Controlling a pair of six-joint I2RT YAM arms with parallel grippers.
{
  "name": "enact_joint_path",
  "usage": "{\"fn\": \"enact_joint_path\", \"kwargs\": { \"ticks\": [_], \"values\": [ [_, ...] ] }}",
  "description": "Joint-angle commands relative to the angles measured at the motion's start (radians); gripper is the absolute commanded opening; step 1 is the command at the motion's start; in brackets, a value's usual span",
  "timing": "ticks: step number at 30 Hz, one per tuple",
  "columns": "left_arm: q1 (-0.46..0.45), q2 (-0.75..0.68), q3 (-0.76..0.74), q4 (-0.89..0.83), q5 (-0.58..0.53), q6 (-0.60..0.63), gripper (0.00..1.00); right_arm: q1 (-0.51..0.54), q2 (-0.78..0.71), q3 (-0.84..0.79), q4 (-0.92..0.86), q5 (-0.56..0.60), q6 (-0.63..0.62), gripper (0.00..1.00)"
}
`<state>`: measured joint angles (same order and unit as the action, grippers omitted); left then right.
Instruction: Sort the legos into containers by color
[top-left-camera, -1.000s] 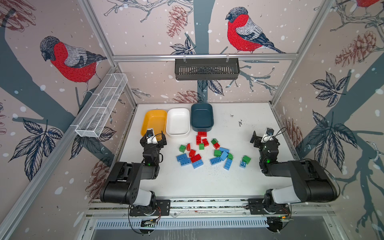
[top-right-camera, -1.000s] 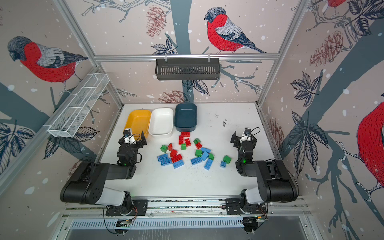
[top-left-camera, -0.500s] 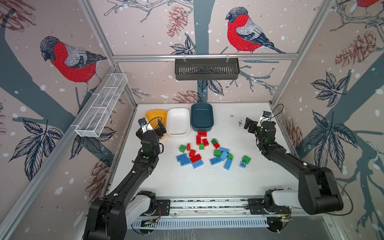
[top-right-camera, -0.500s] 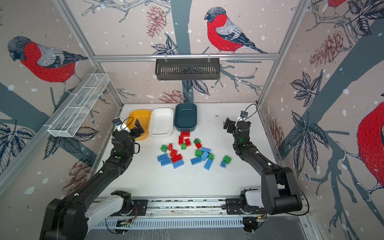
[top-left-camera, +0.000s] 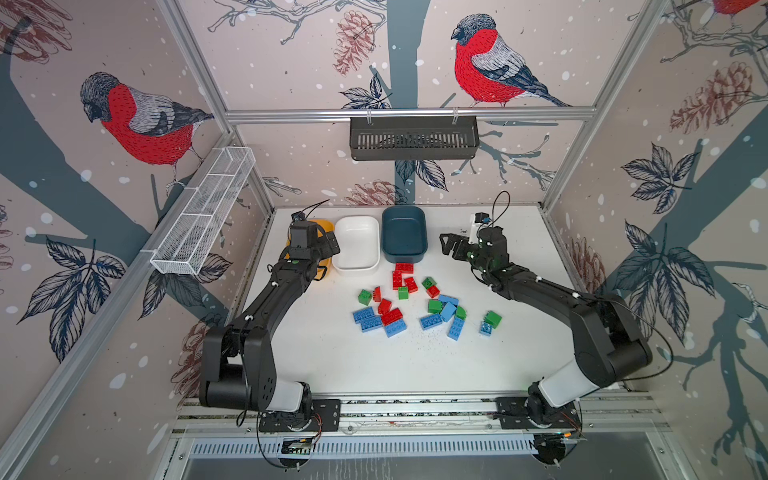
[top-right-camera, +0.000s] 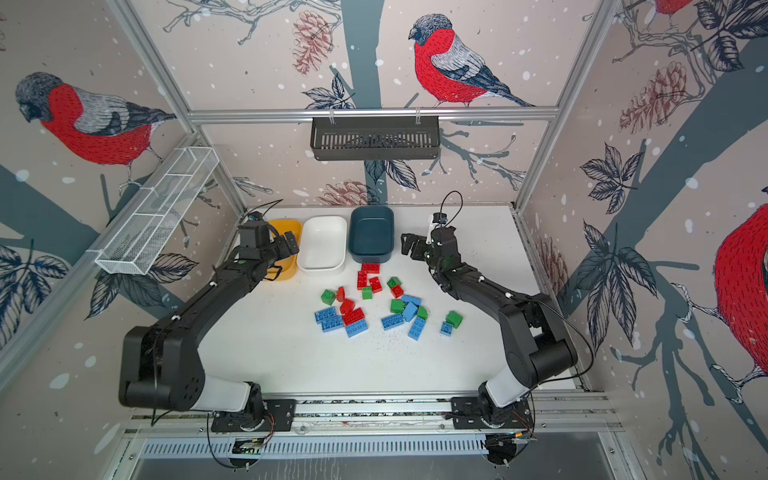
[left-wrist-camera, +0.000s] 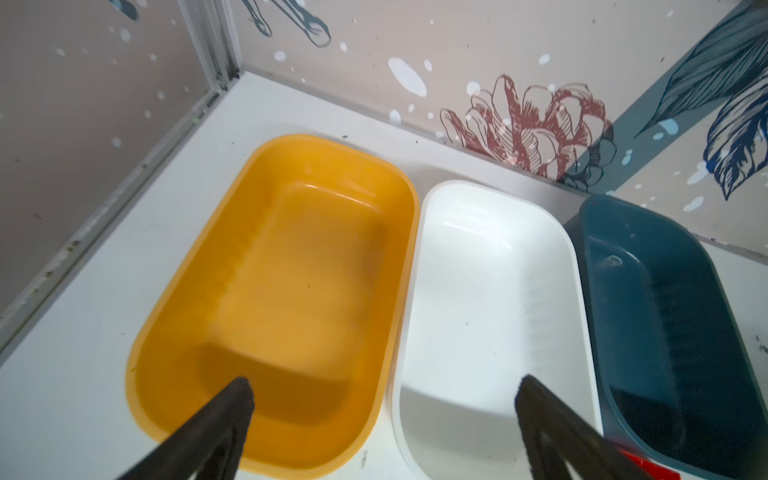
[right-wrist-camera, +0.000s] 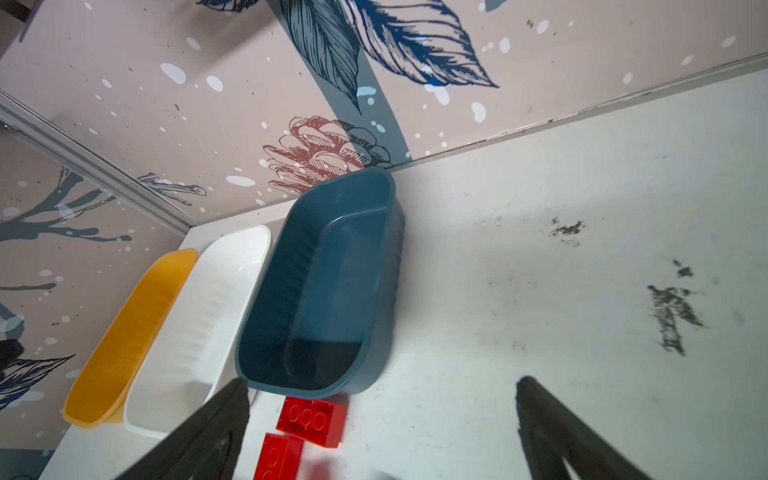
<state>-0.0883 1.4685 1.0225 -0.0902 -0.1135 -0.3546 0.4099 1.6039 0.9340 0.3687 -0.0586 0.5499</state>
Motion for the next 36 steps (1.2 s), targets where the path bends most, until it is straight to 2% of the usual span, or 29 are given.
{"fn": "enact_joint_path", "kwargs": {
  "ticks": [1, 6, 10, 13, 17, 21, 25, 30, 36],
  "values": [
    [0.003, 0.075, 0.07, -0.096, 0.062, 0.027, 0.97, 0.024, 0.063, 0.071, -0.058, 0.004, 0.018, 0.99],
    [0.004, 0.244, 0.226, -0.216, -0.003, 0.039, 0.92, 0.045, 0.161, 0.173, -0.105, 0.008, 0.004, 0.99],
    [0.004, 0.392, 0.344, -0.281, -0.004, 0.057, 0.85, 0.055, 0.259, 0.291, -0.197, 0.009, -0.02, 1.0],
    [0.004, 0.492, 0.428, -0.329, -0.007, 0.072, 0.72, 0.06, 0.338, 0.389, -0.267, 0.018, -0.028, 0.97],
    [0.004, 0.551, 0.492, -0.359, 0.001, 0.094, 0.53, 0.062, 0.421, 0.479, -0.318, 0.08, -0.018, 0.95],
    [0.004, 0.562, 0.501, -0.345, 0.001, 0.106, 0.41, 0.064, 0.529, 0.622, -0.41, 0.112, -0.044, 0.91],
    [0.003, 0.576, 0.519, -0.352, 0.001, 0.117, 0.32, 0.068, 0.607, 0.722, -0.472, 0.186, -0.049, 0.9],
    [0.0, 0.586, 0.536, -0.37, -0.011, 0.118, 0.25, 0.069, 0.669, 0.8, -0.523, 0.239, -0.081, 0.74],
    [-0.015, 0.594, 0.546, -0.377, -0.007, 0.111, 0.2, 0.074, 0.666, 0.796, -0.548, 0.294, -0.141, 0.51]
  ]
}}
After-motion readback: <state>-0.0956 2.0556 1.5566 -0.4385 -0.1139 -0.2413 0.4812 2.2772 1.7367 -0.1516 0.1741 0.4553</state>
